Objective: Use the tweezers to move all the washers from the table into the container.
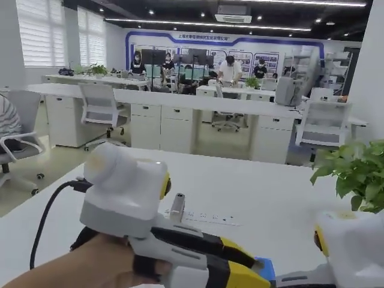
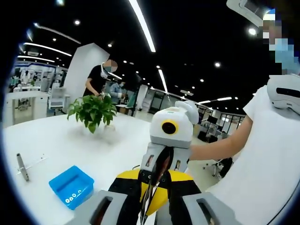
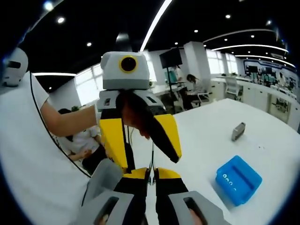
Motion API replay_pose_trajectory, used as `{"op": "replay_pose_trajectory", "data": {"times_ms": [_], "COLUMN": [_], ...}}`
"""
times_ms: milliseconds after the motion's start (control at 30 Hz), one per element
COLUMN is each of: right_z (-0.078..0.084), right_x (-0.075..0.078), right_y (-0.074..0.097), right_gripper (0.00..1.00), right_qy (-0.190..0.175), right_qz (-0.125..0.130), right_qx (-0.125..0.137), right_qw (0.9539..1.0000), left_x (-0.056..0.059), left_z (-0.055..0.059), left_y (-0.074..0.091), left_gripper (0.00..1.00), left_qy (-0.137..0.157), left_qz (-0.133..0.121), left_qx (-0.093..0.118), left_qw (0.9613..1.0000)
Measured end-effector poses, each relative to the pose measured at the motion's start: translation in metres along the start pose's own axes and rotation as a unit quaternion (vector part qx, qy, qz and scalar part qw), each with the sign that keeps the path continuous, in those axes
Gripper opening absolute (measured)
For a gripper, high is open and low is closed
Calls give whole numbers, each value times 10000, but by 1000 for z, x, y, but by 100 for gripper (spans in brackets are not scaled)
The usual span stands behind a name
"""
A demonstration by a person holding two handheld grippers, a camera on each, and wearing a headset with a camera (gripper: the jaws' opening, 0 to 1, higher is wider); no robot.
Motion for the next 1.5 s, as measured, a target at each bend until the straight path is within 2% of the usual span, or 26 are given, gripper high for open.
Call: {"op": "replay_pose_trajectory", "data": {"times_ms": [67, 133, 233, 300, 433, 467, 567, 633, 767, 833, 900, 1000, 1300, 1433, 1500], "right_z": [3, 5, 8, 8, 8, 8, 6, 5, 4, 9, 14, 14, 18, 21, 29], "right_x": [-1, 0, -1, -2, -2, -2, -2, 2, 10, 12, 15, 17, 22, 20, 24], "right_y": [1, 1, 1, 0, -1, -1, -1, 0, 3, 3, 2, 1, 0, 0, 1], "right_gripper": [2, 1, 2, 2, 2, 2, 3, 5, 7, 12, 13, 12, 10, 5, 4], "right_qy": [7, 21, -4, -22, -52, -42, -30, -16, -59, -213, -162, -485, -815, -810, -510], "right_qz": [15, 38, 12, -11, -24, -22, -56, 4, 97, 65, 121, 52, -27, -54, 54], "right_qx": [-17, -42, -91, -98, -72, -63, 61, 198, 425, 355, 384, 597, 844, 871, 742], "right_qw": [10000, 10000, 10000, 9999, 10000, 10000, 10000, 9998, 9990, 9991, 9991, 9970, 9931, 9929, 9959], "left_x": [0, 2, 0, -1, 2, 6, 2, -5, -12, -13, -13, -14, -18, -18, -20], "left_z": [1, 4, 6, 5, 5, 5, 3, 0, -8, -15, -15, -15, -16, -12, -5], "left_y": [-1, -1, -1, -1, -1, -1, -1, 1, 9, 10, 12, 12, 11, 9, 10], "left_gripper": [16, 14, 9, 5, 0, 0, 0, 0, 0, 0, 0, 0, 0, 0, 0], "left_qy": [81, 148, 63, 36, -87, -194, -161, -114, -298, -299, -288, -295, -269, -232, -289], "left_qz": [98, 207, 206, 217, 413, 550, 442, 333, 243, 226, 247, 241, 164, 148, 55], "left_qx": [63, 21, -43, -5, -3, 2, 50, 105, 274, 458, 453, 437, 486, 467, 347], "left_qw": [9999, 9997, 9998, 9998, 9991, 9983, 9989, 9993, 9989, 9982, 9983, 9983, 9983, 9985, 9990]}}
Point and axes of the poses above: the centre of the closed fingertips' face, and the gripper's own axes: y roughly backward along the fingers, x roughly to its right, z roughly out of its underside, the point moved 1 cm from there along y, roughly backward along the fingers, and after that the axes turned 8 degrees about x, right-handed, at the moved point
